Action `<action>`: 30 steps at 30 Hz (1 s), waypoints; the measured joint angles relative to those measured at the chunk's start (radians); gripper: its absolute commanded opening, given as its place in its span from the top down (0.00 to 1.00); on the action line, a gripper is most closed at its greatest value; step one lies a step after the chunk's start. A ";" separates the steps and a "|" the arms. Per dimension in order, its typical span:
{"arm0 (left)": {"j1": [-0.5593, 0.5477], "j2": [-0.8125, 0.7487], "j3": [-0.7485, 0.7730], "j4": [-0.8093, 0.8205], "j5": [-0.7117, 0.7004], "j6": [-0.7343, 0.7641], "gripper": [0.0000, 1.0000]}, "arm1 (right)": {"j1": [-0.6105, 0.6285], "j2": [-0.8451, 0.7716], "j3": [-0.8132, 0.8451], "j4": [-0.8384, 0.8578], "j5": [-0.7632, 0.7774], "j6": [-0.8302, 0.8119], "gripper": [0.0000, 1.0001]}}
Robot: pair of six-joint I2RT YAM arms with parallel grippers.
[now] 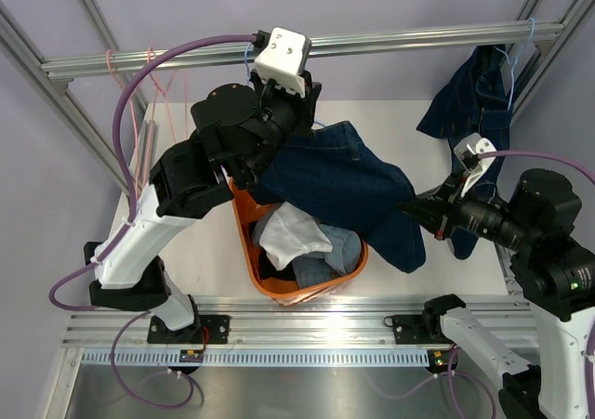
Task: Remove the skirt from the hanger
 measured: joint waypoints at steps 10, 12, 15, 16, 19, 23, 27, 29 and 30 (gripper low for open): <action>0.016 -0.025 -0.055 0.053 -0.029 0.027 1.00 | 0.000 -0.020 0.000 -0.016 0.138 0.024 1.00; 0.026 -0.033 -0.077 0.081 -0.032 0.034 1.00 | 0.003 -0.043 -0.001 -0.019 0.209 0.048 1.00; 0.040 -0.040 -0.109 0.118 -0.027 0.035 1.00 | 0.006 -0.084 0.001 -0.027 0.299 0.086 1.00; 0.048 -0.041 -0.116 0.125 -0.021 0.034 1.00 | 0.007 -0.094 0.004 -0.029 0.319 0.097 1.00; 0.068 -0.042 -0.129 0.138 0.003 0.015 1.00 | 0.009 -0.124 0.020 -0.034 0.382 0.129 1.00; 0.094 -0.055 -0.146 0.149 0.057 -0.032 1.00 | 0.013 -0.133 0.075 -0.061 0.465 0.167 1.00; 0.110 -0.105 -0.219 0.174 0.108 -0.080 1.00 | 0.015 -0.124 0.124 -0.093 0.555 0.225 1.00; 0.117 -0.138 -0.265 0.188 0.137 -0.101 1.00 | 0.019 -0.119 0.134 -0.115 0.601 0.253 1.00; 0.120 -0.157 -0.295 0.198 0.156 -0.107 1.00 | 0.020 -0.115 0.139 -0.122 0.622 0.265 1.00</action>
